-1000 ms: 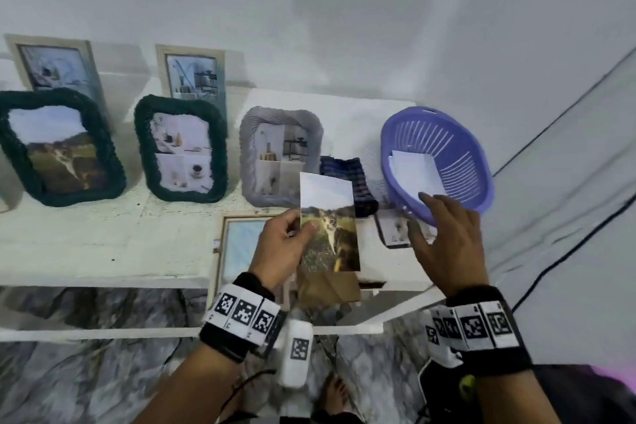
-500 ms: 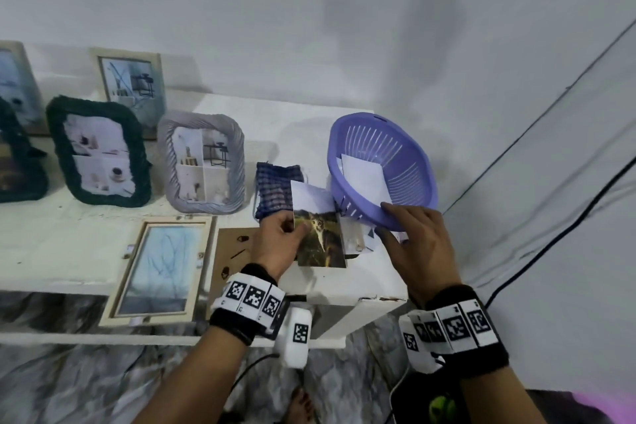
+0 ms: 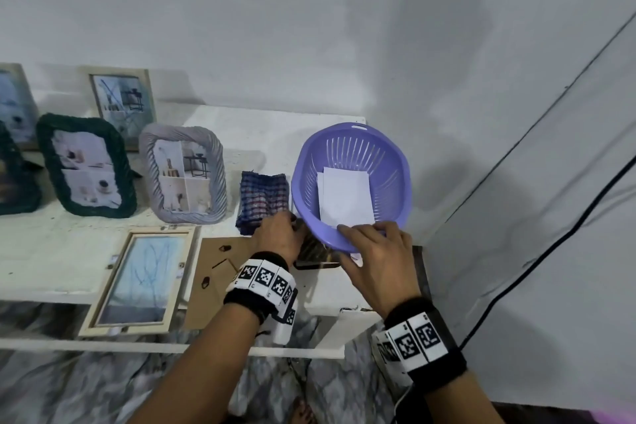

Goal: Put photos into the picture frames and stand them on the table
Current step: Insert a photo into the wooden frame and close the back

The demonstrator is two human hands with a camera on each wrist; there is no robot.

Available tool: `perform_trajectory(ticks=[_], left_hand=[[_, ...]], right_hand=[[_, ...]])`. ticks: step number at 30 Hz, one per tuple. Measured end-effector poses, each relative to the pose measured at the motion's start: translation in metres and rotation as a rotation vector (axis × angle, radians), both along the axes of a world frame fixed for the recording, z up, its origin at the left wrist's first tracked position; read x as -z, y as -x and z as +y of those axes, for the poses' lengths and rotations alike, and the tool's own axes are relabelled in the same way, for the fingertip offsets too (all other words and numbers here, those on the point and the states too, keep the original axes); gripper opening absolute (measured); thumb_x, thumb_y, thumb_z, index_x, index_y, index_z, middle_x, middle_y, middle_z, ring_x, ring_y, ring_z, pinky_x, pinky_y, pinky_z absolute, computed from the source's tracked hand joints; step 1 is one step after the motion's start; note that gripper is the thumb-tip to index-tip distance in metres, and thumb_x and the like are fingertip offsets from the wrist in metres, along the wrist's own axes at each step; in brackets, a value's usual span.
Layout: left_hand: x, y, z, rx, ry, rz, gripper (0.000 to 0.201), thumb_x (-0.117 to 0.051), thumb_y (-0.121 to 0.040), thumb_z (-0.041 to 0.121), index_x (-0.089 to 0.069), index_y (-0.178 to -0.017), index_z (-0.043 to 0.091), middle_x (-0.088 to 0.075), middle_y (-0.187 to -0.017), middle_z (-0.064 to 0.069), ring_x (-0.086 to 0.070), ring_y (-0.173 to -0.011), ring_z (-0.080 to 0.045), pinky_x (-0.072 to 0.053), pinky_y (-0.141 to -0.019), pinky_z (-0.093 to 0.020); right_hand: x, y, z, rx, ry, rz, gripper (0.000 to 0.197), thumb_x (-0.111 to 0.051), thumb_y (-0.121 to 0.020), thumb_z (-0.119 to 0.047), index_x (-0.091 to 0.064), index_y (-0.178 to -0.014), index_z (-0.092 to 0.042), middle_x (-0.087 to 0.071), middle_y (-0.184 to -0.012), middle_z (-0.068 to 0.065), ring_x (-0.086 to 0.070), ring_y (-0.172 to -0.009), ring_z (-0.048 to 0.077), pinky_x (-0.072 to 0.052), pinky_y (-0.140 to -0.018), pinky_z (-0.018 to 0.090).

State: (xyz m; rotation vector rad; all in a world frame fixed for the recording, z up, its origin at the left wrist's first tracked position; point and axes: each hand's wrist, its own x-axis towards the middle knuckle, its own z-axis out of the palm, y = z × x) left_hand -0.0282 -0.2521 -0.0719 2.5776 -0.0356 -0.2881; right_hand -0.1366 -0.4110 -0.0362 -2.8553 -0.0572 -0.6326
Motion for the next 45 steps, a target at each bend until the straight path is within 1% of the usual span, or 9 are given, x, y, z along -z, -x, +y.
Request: perform_trajectory(ticks=[3, 6, 11, 17, 21, 27, 34, 41, 45], left_hand=[[-0.001, -0.004, 0.014, 0.028, 0.049, -0.038, 0.026, -0.048, -0.094, 0.035, -0.067, -0.092, 0.018, -0.07, -0.094, -0.013, -0.065, -0.086, -0.035, -0.054, -0.075, -0.04], [-0.006, -0.005, 0.024, -0.03, 0.361, -0.049, 0.032, -0.043, -0.099, 0.035, -0.067, -0.088, 0.016, -0.072, -0.082, -0.008, -0.069, -0.076, -0.028, -0.058, -0.067, -0.041], [-0.027, 0.0, 0.025, -0.139, 0.823, 0.122, 0.027, -0.058, -0.097, 0.032, -0.062, -0.116, 0.014, -0.073, -0.09, -0.007, -0.07, -0.069, -0.016, -0.05, -0.055, -0.027], [-0.027, -0.003, 0.023, -0.078, 0.868, 0.126, 0.035, -0.064, -0.094, 0.018, -0.057, -0.128, 0.015, -0.072, -0.084, -0.01, -0.066, -0.068, -0.017, -0.058, -0.061, -0.036], [-0.022, -0.005, 0.026, -0.069, 0.882, 0.148, 0.037, -0.066, -0.092, 0.022, -0.058, -0.128, 0.017, -0.071, -0.084, -0.002, -0.068, -0.077, -0.016, -0.055, -0.06, -0.032], [-0.017, -0.006, 0.026, -0.03, 0.841, 0.128, 0.041, -0.066, -0.091, 0.027, -0.056, -0.13, 0.02, -0.071, -0.091, -0.002, -0.069, -0.09, -0.016, -0.06, -0.072, -0.035], [-0.021, -0.004, 0.026, -0.047, 0.854, 0.121, 0.039, -0.064, -0.093, 0.024, -0.054, -0.13, 0.019, -0.069, -0.087, -0.005, -0.069, -0.088, -0.019, -0.061, -0.068, -0.038], [-0.017, -0.003, 0.028, -0.047, 0.807, 0.038, 0.045, -0.068, -0.09, 0.031, -0.055, -0.131, 0.018, -0.067, -0.081, -0.001, -0.068, -0.082, -0.019, -0.06, -0.072, -0.043], [-0.017, 0.002, 0.029, -0.046, 0.713, -0.111, 0.035, -0.066, -0.091, 0.033, -0.061, -0.123, 0.021, -0.066, -0.098, 0.004, -0.065, -0.09, -0.012, -0.059, -0.079, -0.043]], right_hand=[[0.003, 0.001, 0.003, -0.028, 0.003, 0.056, 0.033, -0.056, -0.079, -0.043, -0.068, -0.105, -0.027, -0.069, -0.09, -0.011, -0.057, -0.087, 0.029, -0.045, -0.071, 0.039], [-0.004, -0.005, -0.004, -0.063, -0.058, 0.091, 0.033, -0.055, -0.08, -0.044, -0.071, -0.103, -0.026, -0.07, -0.087, -0.009, -0.058, -0.082, 0.028, -0.047, -0.068, 0.038], [-0.043, -0.046, -0.024, -0.07, -0.255, 0.138, 0.029, -0.066, -0.087, -0.034, -0.072, -0.109, -0.016, -0.072, -0.095, 0.003, -0.064, -0.084, 0.028, -0.053, -0.075, 0.037], [-0.073, -0.148, -0.037, -0.07, 0.073, 0.629, 0.047, -0.059, -0.091, -0.038, -0.053, -0.134, -0.02, -0.06, -0.13, 0.002, -0.053, -0.121, 0.023, -0.042, -0.099, 0.034], [-0.055, -0.203, -0.026, -0.057, 0.3, 0.825, 0.061, -0.068, -0.085, -0.038, -0.047, -0.137, -0.014, -0.056, -0.132, 0.006, -0.05, -0.123, 0.026, -0.044, -0.096, 0.035], [-0.017, -0.235, -0.021, -0.052, 0.47, 0.87, 0.083, -0.086, -0.06, -0.047, -0.053, -0.128, -0.014, -0.06, -0.125, 0.01, -0.059, -0.11, 0.032, -0.052, -0.09, 0.043], [-0.004, -0.242, -0.023, -0.051, 0.518, 0.873, 0.106, -0.082, -0.063, -0.053, -0.029, -0.147, -0.015, -0.048, -0.136, 0.016, -0.052, -0.118, 0.038, -0.049, -0.091, 0.043], [-0.024, -0.243, -0.028, -0.096, 0.228, 0.732, 0.04, -0.063, -0.084, -0.007, -0.053, -0.121, -0.017, -0.062, -0.118, 0.007, -0.059, -0.102, 0.029, -0.047, -0.087, 0.035], [-0.073, -0.232, -0.039, -0.168, -0.011, 0.683, 0.032, -0.054, -0.081, 0.0, -0.066, -0.107, -0.015, -0.062, -0.103, 0.006, -0.052, -0.088, 0.019, -0.033, -0.072, 0.021]])
